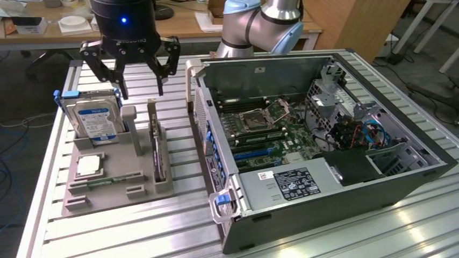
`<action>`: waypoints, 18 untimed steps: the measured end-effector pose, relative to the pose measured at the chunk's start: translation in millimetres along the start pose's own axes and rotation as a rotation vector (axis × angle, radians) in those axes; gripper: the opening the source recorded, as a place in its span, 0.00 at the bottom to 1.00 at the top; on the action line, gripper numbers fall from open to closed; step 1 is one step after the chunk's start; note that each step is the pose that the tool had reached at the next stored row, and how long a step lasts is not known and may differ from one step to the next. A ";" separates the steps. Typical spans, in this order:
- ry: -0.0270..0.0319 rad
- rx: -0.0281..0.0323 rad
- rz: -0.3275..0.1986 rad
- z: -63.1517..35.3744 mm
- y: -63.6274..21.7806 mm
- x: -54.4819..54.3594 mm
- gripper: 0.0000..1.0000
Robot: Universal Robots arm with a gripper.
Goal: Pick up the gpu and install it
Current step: 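Pick up the gpu and move the gpu toward the slot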
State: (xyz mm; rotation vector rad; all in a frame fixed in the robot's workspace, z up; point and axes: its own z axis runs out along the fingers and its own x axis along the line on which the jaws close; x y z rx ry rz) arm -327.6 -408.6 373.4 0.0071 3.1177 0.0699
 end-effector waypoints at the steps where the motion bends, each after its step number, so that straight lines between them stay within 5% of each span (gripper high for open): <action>1: 0.0000 0.0000 0.000 0.9 -0.3 0.1 0.65; 18: 0.0002 0.0001 0.000 15.6 -2.4 0.4 0.65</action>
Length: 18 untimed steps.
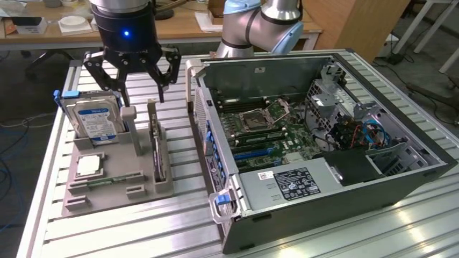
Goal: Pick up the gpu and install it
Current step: 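Pick up the gpu and move the gpu toward the slot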
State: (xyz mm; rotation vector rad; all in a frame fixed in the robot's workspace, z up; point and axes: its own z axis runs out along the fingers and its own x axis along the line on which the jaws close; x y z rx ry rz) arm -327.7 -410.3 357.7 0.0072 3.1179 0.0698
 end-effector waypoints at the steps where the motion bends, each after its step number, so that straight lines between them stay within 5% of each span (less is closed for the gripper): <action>1: -0.0001 -0.0001 0.000 0.8 -0.1 0.0 0.65; 18: 0.0000 0.0000 0.000 16.1 -1.8 0.4 0.65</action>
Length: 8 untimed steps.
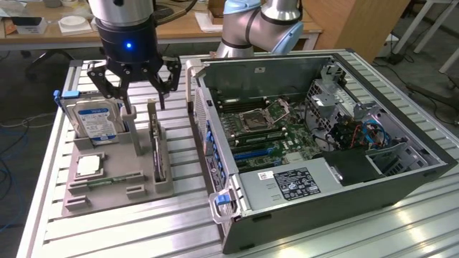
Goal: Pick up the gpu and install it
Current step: 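Pick up the gpu and move the gpu toward the slot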
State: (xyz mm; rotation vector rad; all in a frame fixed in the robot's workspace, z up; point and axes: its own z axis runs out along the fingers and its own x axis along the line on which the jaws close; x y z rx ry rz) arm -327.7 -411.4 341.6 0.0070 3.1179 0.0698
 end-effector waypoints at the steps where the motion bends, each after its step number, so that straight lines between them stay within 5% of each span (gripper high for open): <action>1: -0.0001 -0.0001 0.000 0.8 -0.1 0.0 0.65; 8: -0.0001 -0.0001 0.000 6.7 -0.4 0.2 0.65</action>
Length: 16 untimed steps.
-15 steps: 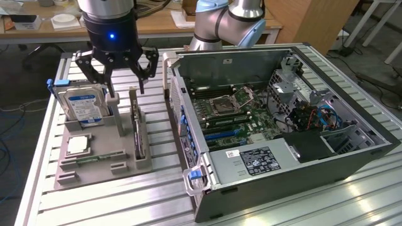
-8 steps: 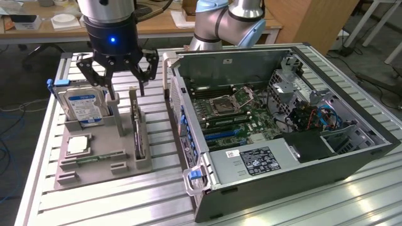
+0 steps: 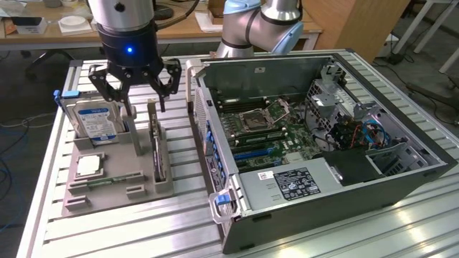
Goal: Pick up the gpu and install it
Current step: 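Pick up the gpu and move the gpu toward the slot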
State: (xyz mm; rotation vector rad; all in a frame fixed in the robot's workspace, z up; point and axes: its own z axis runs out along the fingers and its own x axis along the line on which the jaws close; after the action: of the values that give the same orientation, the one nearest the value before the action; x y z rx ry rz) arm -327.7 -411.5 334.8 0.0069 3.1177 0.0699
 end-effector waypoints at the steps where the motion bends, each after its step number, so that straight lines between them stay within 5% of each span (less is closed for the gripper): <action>1: 0.0001 0.0002 0.000 1.1 -0.1 0.0 0.65; 16: 0.0002 0.0001 -0.005 8.3 -11.1 0.1 0.65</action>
State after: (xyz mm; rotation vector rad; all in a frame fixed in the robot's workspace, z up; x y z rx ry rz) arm -327.6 -422.2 326.0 -0.0005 3.1179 0.0696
